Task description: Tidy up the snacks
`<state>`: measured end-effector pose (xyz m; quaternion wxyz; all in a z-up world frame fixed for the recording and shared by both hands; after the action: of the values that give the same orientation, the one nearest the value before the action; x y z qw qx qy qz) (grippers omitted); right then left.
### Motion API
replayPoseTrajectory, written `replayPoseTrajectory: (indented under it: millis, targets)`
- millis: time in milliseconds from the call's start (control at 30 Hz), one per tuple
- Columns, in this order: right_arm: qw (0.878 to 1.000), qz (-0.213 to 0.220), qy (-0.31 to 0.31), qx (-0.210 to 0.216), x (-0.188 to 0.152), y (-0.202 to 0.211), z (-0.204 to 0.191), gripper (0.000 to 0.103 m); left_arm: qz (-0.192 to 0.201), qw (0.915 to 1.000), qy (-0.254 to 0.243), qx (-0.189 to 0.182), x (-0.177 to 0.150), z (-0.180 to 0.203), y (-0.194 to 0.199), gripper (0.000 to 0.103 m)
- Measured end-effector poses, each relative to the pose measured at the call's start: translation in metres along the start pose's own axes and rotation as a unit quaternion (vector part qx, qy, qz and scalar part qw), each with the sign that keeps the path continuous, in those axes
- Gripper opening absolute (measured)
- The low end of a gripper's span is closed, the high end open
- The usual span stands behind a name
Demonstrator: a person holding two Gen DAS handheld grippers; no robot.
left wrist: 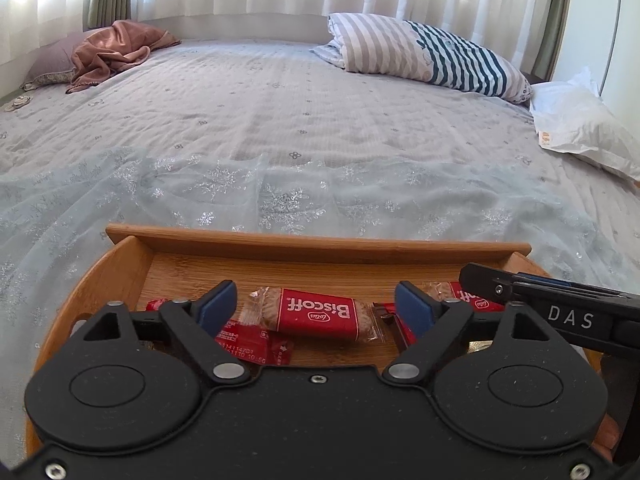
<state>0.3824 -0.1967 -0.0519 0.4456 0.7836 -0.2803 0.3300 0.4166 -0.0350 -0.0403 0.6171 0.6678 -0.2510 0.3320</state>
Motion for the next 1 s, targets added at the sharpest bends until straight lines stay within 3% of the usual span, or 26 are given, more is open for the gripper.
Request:
replayPoseTrajectory:
  millis: [233,633,1000]
  targets:
    - [1.000,0.015,0.005,0.007,0.002,0.021,-0.008,0.085,0.011,0.9999,-0.002,-0.005,0.002,-0.007,0.022,0.099]
    - [0.999,0.031,0.040,0.008,0.002,0.061,-0.032,0.092,0.020,0.9996,-0.016,0.006,-0.007,-0.024,0.060,0.102]
    - [0.996,0.031,0.083,0.009,-0.017,0.089,-0.061,0.096,0.034,0.9989,-0.030,0.011,-0.027,-0.040,0.102,0.103]
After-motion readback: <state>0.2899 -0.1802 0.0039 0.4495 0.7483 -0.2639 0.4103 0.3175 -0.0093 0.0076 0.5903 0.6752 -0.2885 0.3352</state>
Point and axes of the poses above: each gripper's, at about its wrist camera, not at the fingertips, and y roughly against the way its jaws point, z to its right, x to its top, the point moved 10 cm from there along -y, roughly the way its jaws point, and after that the axes turned 11 degrees about x, right-handed, at the moved point
